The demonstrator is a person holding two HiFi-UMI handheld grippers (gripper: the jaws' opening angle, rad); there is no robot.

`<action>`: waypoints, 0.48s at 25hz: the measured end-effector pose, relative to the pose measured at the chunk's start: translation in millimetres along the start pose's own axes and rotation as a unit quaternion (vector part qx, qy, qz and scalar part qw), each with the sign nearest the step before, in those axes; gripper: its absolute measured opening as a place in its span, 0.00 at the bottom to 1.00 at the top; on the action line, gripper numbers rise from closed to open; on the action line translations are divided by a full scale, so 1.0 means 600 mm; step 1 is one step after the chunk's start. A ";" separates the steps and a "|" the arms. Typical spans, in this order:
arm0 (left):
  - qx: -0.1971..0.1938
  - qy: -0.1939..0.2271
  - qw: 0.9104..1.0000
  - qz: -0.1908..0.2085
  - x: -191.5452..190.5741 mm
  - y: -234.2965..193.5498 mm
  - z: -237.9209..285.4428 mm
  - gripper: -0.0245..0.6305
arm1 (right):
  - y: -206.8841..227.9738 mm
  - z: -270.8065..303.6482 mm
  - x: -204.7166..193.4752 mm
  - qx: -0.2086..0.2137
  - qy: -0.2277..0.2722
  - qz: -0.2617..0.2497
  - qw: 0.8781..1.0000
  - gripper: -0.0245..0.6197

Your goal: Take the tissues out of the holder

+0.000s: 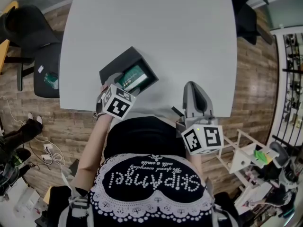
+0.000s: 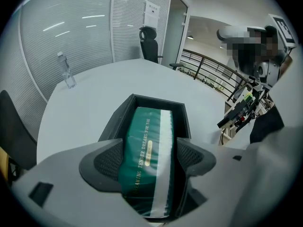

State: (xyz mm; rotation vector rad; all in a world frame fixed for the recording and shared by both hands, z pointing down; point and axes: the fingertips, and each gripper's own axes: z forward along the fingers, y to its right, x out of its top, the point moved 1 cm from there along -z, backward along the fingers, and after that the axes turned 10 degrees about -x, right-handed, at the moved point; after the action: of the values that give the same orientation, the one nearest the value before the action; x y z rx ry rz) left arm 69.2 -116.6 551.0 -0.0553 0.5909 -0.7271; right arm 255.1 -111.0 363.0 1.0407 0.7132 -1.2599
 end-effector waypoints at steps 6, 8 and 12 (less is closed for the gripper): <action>0.021 -0.010 1.000 0.011 -0.002 -0.005 0.014 0.57 | -0.002 0.005 -0.003 0.002 -0.004 0.001 1.000 0.10; 0.024 -0.010 1.000 0.015 -0.003 -0.005 0.017 0.57 | -0.003 0.007 -0.004 0.004 -0.005 0.002 1.000 0.10; 0.020 -0.025 0.999 0.012 -0.003 -0.007 0.020 0.57 | -0.011 0.013 -0.004 0.009 -0.007 0.001 1.000 0.10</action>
State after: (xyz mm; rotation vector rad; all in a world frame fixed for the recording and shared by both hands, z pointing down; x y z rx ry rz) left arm 72.0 -120.3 562.9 -0.0296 0.5284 -0.7123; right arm 247.4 -116.9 366.5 1.0458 0.6917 -1.2733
